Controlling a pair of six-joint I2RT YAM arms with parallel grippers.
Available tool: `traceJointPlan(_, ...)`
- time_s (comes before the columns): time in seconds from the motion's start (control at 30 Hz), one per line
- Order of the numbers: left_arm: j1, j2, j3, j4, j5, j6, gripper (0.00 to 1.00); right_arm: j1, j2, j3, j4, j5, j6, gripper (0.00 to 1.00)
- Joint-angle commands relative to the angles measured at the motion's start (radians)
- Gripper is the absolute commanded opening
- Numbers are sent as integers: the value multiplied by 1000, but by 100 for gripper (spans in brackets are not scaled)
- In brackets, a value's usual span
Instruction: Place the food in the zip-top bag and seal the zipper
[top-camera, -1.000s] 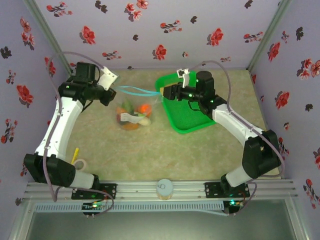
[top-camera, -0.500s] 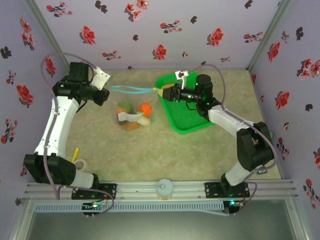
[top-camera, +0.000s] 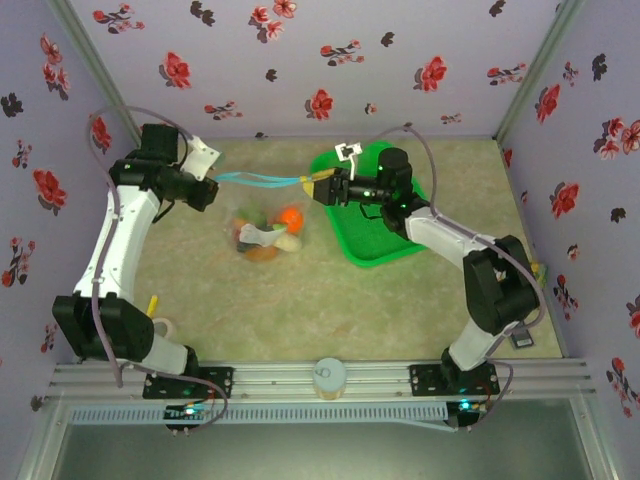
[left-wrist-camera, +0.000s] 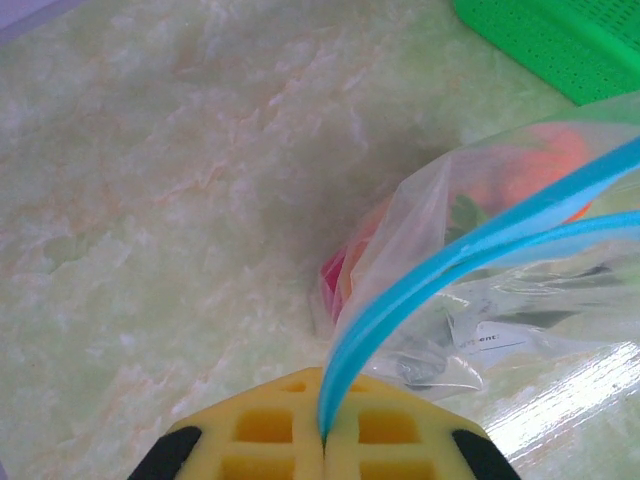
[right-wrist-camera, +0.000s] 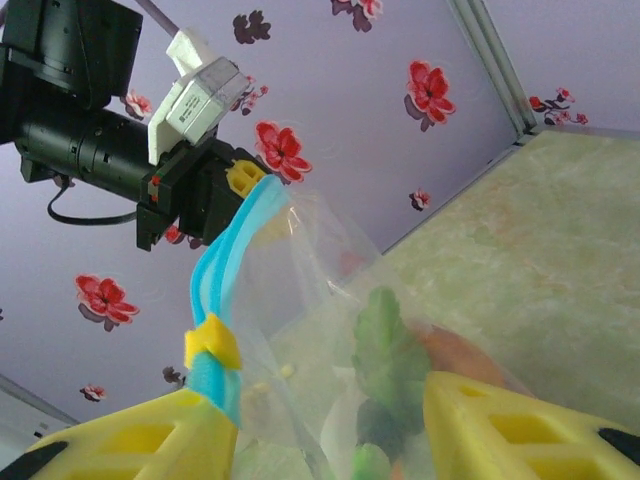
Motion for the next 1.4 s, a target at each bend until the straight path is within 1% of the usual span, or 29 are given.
traceJointPlan(0.0, 14, 13, 25, -37, 16, -7, 0, 13, 20, 30, 19, -19, -35, 47)
traceJointPlan(0.4, 33, 32, 32, -47, 47, -14, 0, 49, 37, 69, -8, -6, -82, 43)
traceJointPlan(0.5, 34, 34, 36, -51, 49, -14, 0, 57, 46, 82, -25, -6, -94, 40)
traceJointPlan(0.6, 39, 35, 35, -52, 52, -14, 1, 62, 53, 91, -46, -3, -109, 26)
traceJointPlan(0.67, 42, 37, 39, -56, 55, -16, 1, 63, 53, 93, -50, 0, -114, 7)
traceJointPlan(0.7, 42, 38, 39, -55, 56, -18, 1, 63, 52, 93, -54, 1, -116, 0)
traceJointPlan(0.87, 61, 36, 61, -68, 75, -56, 1, 65, 40, 97, -74, 19, -143, 0)
traceJointPlan(0.9, 65, 34, 67, -70, 74, -70, 3, 65, 38, 97, -73, 22, -146, 0)
traceJointPlan(1.07, 85, -23, 88, -79, 72, -143, 21, 66, 38, 110, -40, 23, -135, 0)
traceJointPlan(1.13, 85, -52, 102, -87, 75, -155, 25, 66, 45, 119, -25, 14, -125, 0)
traceJointPlan(1.27, 85, -121, 147, -87, 110, -169, 33, 66, 66, 141, 25, -3, -83, 0)
traceJointPlan(1.33, 86, -151, 170, -77, 129, -182, 35, 66, 81, 157, 54, -27, -54, 0)
traceJointPlan(1.37, 85, -162, 182, -65, 164, -190, 35, 66, 90, 164, 75, -38, -33, 0)
